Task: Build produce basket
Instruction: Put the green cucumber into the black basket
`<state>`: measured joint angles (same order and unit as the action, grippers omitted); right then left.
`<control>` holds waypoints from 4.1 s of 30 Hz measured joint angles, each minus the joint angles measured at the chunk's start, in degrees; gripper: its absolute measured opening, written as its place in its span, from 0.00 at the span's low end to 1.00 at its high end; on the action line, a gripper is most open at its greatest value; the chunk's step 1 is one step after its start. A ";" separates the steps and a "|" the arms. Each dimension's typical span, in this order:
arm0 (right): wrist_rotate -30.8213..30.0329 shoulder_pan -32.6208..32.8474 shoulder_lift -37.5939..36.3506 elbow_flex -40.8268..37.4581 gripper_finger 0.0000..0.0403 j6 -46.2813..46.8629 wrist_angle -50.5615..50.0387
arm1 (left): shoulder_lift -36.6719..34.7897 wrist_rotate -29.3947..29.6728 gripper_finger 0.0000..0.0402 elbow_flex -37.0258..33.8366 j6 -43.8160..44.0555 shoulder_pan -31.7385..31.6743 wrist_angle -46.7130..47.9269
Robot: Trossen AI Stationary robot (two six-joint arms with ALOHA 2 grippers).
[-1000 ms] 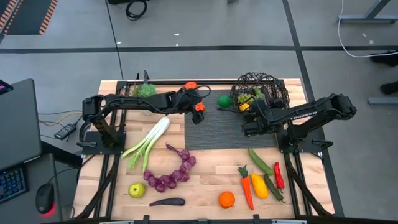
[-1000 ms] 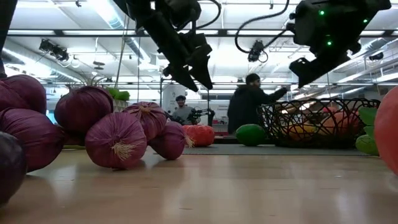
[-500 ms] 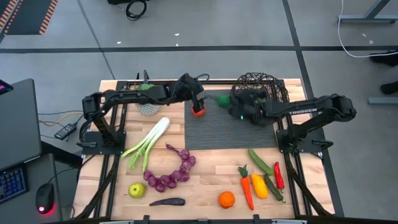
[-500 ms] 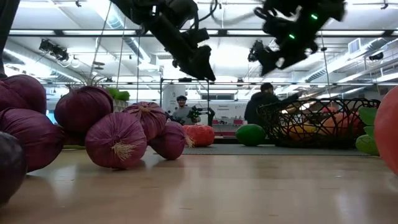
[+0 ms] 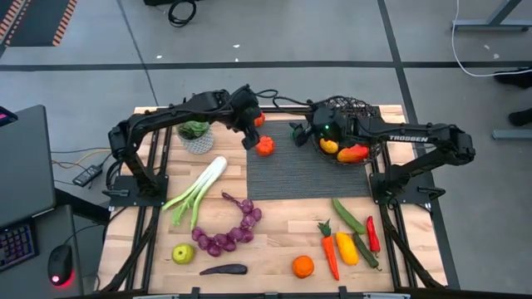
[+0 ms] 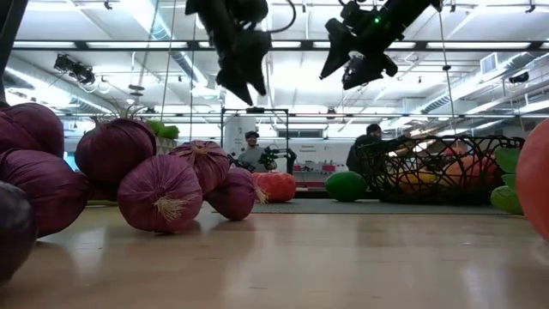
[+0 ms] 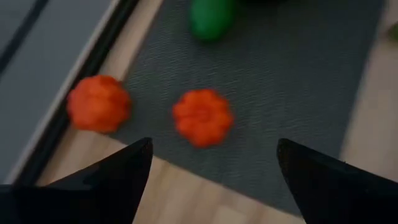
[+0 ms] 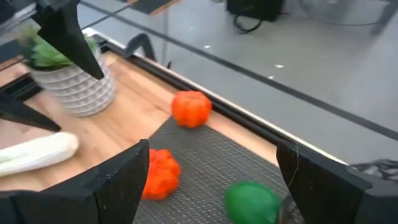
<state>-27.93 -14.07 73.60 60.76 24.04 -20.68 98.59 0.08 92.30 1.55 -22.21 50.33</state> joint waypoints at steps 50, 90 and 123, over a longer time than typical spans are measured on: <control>21.76 -4.15 6.82 0.21 0.88 8.68 6.69 | 1.31 -4.15 0.84 15.10 8.47 -1.44 23.13; 39.35 17.53 4.90 0.25 0.88 34.62 -43.64 | 7.62 -13.24 0.84 15.05 14.29 6.70 23.95; 43.48 31.87 6.60 -22.66 0.83 52.53 -24.60 | 4.70 -11.70 0.84 15.11 26.34 13.55 13.28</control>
<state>15.55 17.80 80.20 38.10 76.58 -45.28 103.28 -11.62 107.42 27.89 -8.66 63.61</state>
